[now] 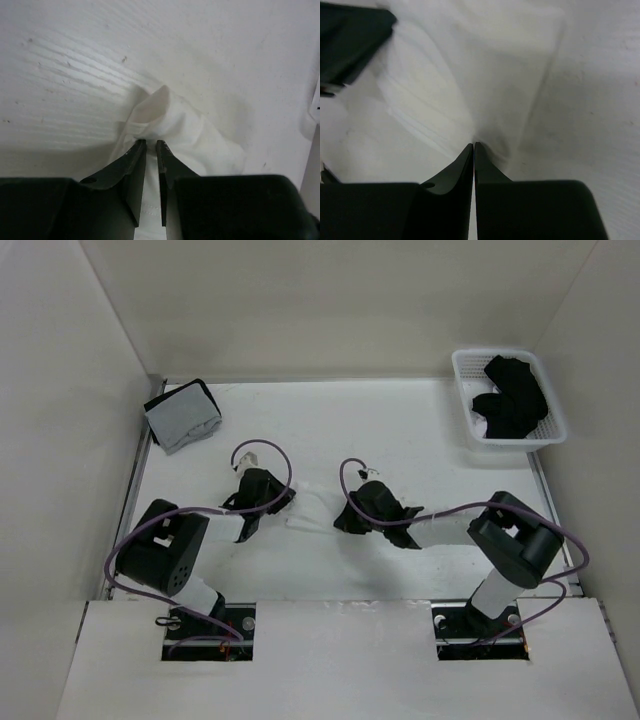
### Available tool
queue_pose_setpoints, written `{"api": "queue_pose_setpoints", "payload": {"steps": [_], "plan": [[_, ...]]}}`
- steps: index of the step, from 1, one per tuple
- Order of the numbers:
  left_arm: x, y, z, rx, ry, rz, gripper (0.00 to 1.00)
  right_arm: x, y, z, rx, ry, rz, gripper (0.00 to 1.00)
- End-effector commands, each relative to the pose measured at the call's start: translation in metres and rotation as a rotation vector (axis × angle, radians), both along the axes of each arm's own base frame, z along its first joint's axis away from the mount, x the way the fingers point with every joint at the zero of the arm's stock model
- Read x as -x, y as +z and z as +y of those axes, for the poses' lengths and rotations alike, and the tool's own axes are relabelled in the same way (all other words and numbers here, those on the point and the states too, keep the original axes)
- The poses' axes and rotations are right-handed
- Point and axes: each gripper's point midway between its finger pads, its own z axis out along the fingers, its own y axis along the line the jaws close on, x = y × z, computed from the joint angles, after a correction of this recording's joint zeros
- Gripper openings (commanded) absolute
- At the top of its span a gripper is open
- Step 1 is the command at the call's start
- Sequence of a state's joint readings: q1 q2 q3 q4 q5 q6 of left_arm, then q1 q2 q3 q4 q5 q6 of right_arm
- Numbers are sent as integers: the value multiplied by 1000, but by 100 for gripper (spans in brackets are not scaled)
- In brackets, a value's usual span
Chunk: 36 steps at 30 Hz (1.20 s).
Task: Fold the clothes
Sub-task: Fold the tank top
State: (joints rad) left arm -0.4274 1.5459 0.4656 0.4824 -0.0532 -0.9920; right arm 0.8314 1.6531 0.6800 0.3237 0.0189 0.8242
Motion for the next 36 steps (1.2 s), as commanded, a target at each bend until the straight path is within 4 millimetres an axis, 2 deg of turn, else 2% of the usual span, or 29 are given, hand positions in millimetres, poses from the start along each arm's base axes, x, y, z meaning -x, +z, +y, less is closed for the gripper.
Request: {"api": "queue_pose_setpoints", "payload": {"steps": [1,6,8,12,14,16,19,21,24,28,32,36], "plan": [[-28,41,-5,91,14,-146,14,2,10,5,-62,-21,-32,6],[-24,31,1,82,24,-122,14,15,1,0,-39,-17,-20,7],[-17,32,3,95,16,-122,15,17,0,-2,-33,-21,-19,7],[1,55,1,116,-19,-175,15,19,21,-2,-66,-16,-53,12],[13,67,-5,113,-53,-200,15,17,36,-2,-87,-13,-78,19],[26,72,-14,106,-87,-207,15,16,47,0,-103,3,-101,22],[42,70,-29,100,-138,-198,15,-2,53,-4,-96,-13,-127,20],[49,61,-37,88,-165,-179,16,-18,50,-6,-86,-28,-134,17],[48,38,-28,60,-136,-128,16,-43,41,-9,-75,-65,-124,13],[48,19,-8,41,-93,-90,16,-72,28,-11,-83,-116,-112,10],[59,7,3,25,-86,-62,16,-83,12,-15,-88,-168,-69,7],[73,2,9,43,-96,-38,17,-82,10,-14,-106,-174,-64,7]]}}
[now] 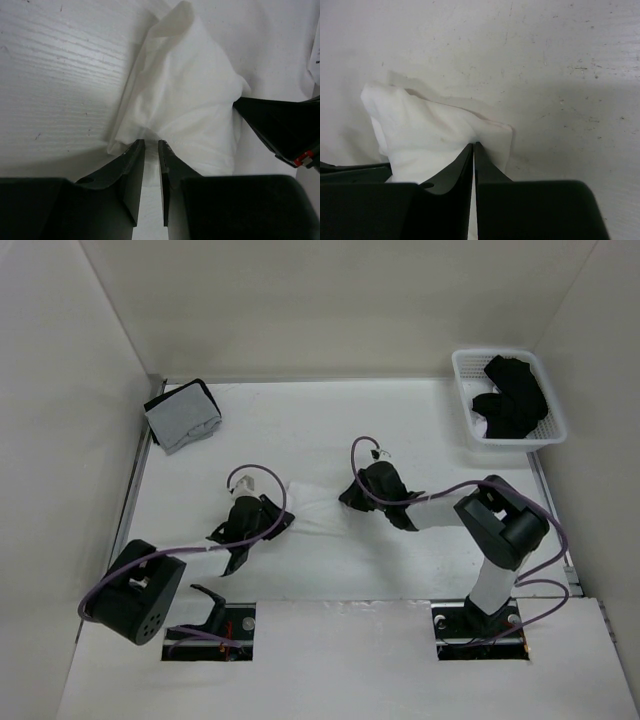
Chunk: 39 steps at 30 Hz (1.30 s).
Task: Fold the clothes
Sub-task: Fold the tank top
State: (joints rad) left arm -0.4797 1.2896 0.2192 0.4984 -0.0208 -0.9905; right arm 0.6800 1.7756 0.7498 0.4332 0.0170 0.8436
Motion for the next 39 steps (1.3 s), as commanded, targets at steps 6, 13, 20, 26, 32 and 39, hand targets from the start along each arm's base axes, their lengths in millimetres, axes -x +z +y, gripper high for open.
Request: {"api": "queue_pose_setpoints", "payload": {"steps": [6,13,20,26,32,39], "plan": [[15,41,7,43,-26,-91,25,-8,63,9,-101,26,-131,21],[3,99,46,-149,69,-266,43,2,136,-20,-81,33,-293,40],[-2,95,72,-265,130,-213,60,-2,173,-87,-31,-144,-434,55],[-2,80,85,-293,168,-137,61,-8,143,-137,-14,-323,-448,58],[-10,80,91,-294,203,-142,61,-13,134,-160,-33,-382,-421,59],[-13,74,83,-301,175,-134,61,-14,127,-154,-46,-359,-399,59]]}}
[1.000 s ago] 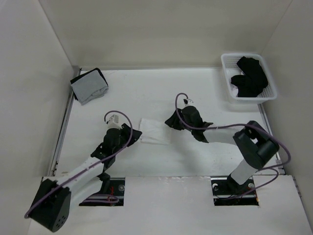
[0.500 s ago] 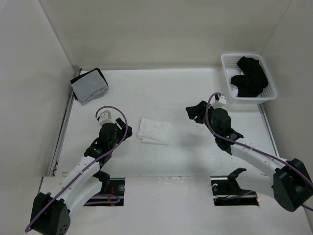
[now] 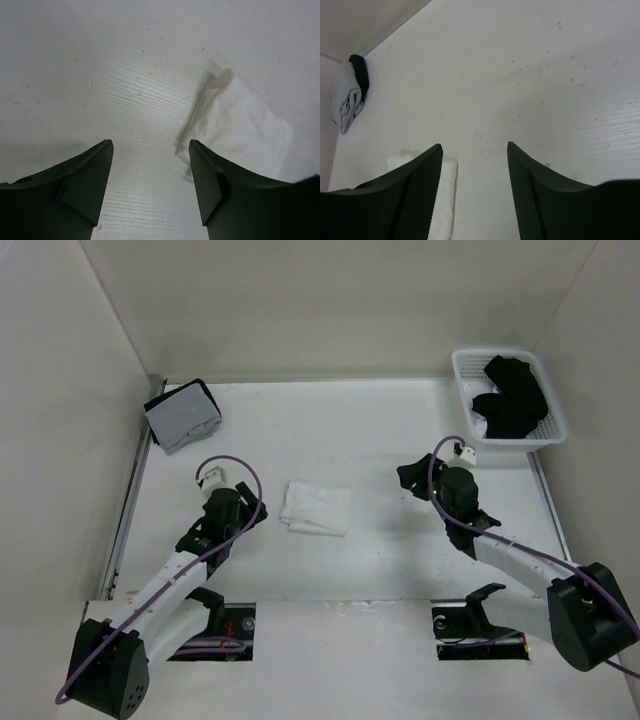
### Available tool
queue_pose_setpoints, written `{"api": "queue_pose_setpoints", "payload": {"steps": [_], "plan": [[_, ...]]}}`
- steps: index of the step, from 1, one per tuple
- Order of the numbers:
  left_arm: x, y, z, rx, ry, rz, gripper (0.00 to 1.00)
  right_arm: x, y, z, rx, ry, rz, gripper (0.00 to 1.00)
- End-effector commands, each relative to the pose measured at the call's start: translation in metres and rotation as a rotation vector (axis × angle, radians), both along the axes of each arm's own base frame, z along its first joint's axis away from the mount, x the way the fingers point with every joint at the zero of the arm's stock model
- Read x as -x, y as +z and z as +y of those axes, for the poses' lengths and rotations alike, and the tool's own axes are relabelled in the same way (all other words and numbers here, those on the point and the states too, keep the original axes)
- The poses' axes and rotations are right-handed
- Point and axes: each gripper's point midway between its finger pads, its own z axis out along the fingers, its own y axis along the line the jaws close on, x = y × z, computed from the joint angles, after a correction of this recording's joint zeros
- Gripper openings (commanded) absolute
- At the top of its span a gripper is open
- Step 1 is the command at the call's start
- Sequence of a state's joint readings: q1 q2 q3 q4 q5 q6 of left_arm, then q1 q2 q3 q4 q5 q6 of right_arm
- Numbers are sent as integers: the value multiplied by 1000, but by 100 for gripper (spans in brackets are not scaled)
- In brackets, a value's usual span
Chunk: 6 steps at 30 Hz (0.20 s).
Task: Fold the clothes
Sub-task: Fold the tank top
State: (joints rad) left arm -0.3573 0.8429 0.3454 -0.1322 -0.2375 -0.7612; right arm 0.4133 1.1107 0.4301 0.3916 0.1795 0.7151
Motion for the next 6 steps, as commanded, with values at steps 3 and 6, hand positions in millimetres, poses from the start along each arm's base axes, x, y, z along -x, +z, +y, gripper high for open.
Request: {"api": "queue_pose_setpoints", "payload": {"steps": [3,6], "plan": [[-19,24,-8,-4,-21,-78,60,-8,17,5,-45,7,-58,59],[-18,19,-11,-11,-34,-57,64,-9,15,6,-43,8,-53,59]]}}
